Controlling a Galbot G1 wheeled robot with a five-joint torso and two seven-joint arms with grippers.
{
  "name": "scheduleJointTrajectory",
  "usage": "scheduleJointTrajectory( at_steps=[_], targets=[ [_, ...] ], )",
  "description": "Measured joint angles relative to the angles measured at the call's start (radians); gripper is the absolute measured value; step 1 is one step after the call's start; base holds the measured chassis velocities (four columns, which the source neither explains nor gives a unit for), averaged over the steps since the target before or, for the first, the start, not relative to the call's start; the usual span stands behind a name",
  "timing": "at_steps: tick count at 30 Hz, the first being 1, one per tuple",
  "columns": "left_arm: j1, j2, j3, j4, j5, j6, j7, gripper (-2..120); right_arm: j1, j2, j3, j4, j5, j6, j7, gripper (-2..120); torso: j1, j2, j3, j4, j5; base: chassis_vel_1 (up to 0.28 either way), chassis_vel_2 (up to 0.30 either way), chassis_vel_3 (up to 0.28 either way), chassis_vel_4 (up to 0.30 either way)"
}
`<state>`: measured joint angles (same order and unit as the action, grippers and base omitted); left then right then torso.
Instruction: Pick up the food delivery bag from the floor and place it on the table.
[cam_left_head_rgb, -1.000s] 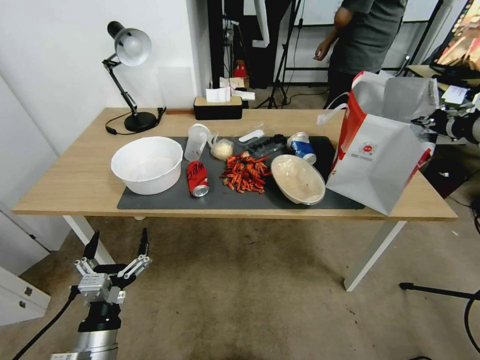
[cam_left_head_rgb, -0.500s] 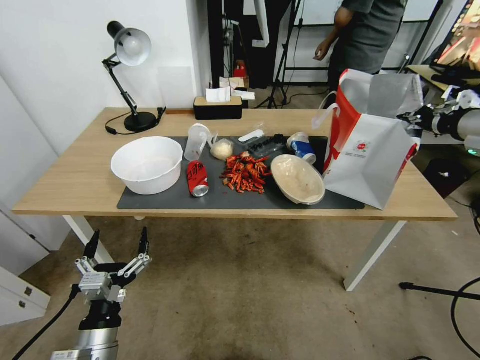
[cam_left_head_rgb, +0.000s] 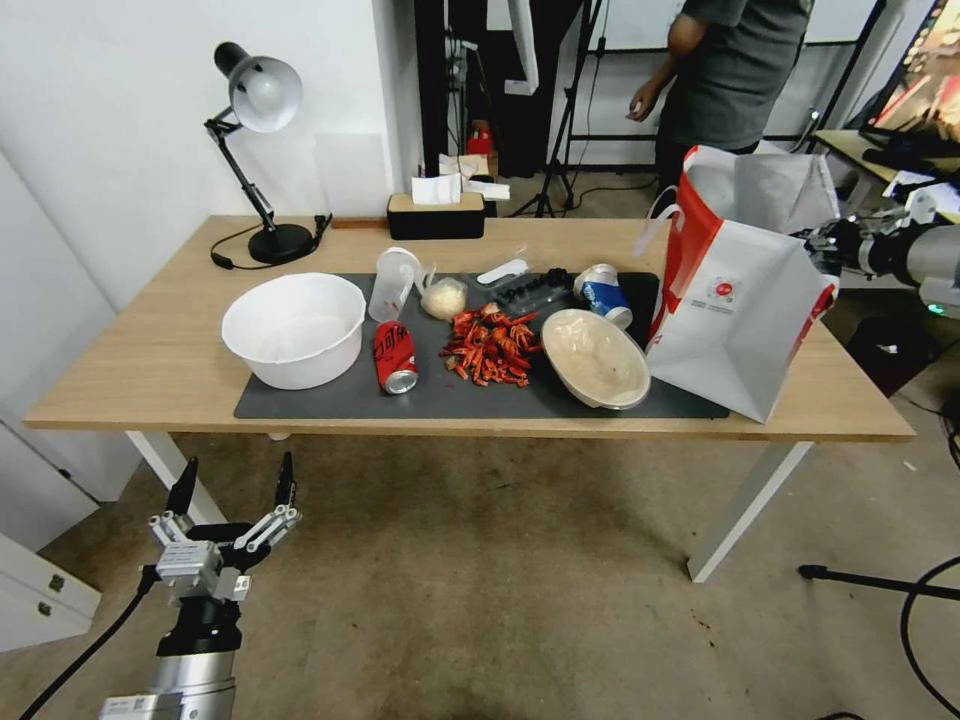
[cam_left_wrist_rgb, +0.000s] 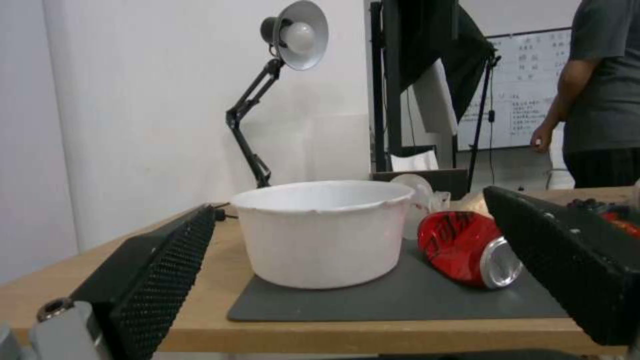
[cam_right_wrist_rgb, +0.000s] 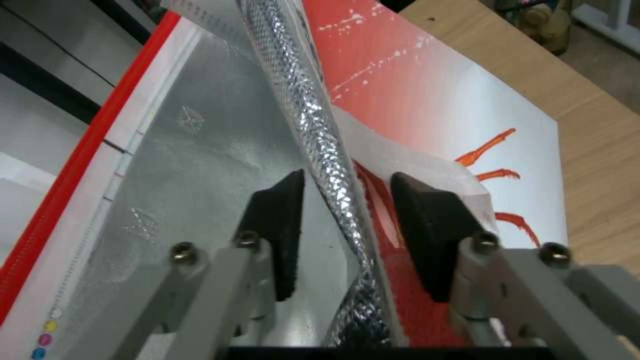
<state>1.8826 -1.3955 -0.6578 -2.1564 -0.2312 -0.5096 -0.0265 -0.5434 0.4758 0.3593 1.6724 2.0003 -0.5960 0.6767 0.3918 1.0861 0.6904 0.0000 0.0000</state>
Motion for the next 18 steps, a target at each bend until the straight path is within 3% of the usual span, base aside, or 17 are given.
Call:
scheduleJointTrajectory(
  at_steps=[8,14,18],
  targets=[
    [0.004,-0.002,0.000,-0.006,0.001,0.000,-0.001,100,0.006,-0.012,0.000,0.008,-0.014,0.005,0.009,64,0.000,0.000,0.000,0.0000,0.0000,0.000,0.000,0.000,0.000],
    [0.011,-0.011,0.007,-0.013,0.011,-0.001,-0.001,100,0.020,-0.034,-0.002,0.035,-0.081,0.014,0.025,91,0.000,0.000,0.000,0.0000,0.0000,0.000,0.000,0.000,0.000],
    [0.012,-0.011,0.007,-0.015,0.012,-0.001,-0.001,100,0.026,-0.039,-0.004,0.046,-0.095,0.019,0.034,97,0.000,0.000,0.000,0.0001,0.0000,0.000,0.000,0.000,0.000]
  ],
)
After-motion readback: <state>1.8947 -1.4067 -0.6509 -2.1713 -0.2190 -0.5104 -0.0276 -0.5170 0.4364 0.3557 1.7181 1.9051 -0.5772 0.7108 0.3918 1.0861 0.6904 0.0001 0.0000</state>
